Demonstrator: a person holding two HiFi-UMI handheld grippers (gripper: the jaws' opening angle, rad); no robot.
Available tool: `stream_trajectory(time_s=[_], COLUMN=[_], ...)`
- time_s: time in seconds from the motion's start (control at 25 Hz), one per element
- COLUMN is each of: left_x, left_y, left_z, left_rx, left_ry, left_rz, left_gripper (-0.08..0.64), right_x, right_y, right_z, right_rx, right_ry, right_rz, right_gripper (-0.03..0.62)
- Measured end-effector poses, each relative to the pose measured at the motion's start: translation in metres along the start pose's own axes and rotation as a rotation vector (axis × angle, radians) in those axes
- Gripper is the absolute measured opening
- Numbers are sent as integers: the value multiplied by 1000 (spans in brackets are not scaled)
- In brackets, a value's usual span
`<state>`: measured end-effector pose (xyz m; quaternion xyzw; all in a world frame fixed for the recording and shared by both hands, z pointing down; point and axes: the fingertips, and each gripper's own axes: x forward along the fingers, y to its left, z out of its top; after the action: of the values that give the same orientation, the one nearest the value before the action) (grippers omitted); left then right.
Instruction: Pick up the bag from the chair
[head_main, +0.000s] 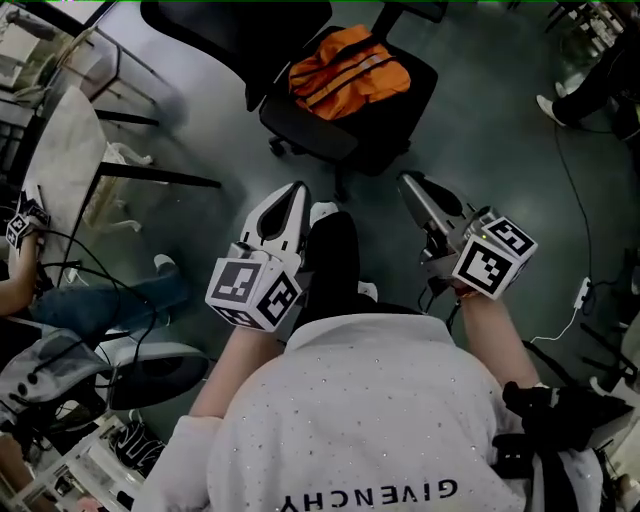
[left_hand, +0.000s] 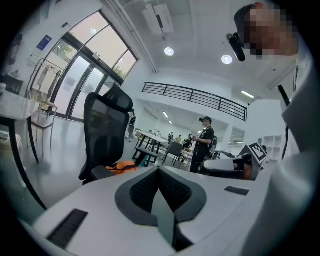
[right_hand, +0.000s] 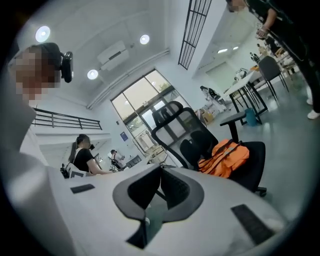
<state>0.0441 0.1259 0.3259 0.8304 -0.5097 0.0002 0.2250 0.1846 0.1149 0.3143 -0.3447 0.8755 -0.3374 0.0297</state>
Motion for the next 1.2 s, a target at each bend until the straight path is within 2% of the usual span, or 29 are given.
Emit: stream_trajectory(time_s=[0.16, 0.32, 0.6, 0.76, 0.88, 1.0, 1.2], left_x=[48, 107, 207, 238, 264, 280, 294], left_y=[35, 76, 157, 207, 238, 255, 271], left_z=[4, 19, 33, 41, 39, 36, 33], left_rx=[-20, -15, 5, 30, -12, -74, -81], left_ry=[17, 64, 140, 175, 201, 229, 232], left_rz=[-41, -81, -93, -88, -89, -107, -127], left_gripper=[0, 0, 0, 0, 0, 0, 0], right_x=[43, 93, 197, 262, 307, 336, 362], right_y=[-30, -73, -160, -187, -214, -229, -236], right_z=[-2, 6, 22, 15, 5, -12, -38], right_rx=[10, -14, -94, -151, -204, -181, -116], right_ry=[75, 147, 246, 325, 414, 483, 529], right_rz=[-31, -124, -192, -188, -186, -191, -157], right_gripper=[5, 6, 6, 6, 35, 35, 35])
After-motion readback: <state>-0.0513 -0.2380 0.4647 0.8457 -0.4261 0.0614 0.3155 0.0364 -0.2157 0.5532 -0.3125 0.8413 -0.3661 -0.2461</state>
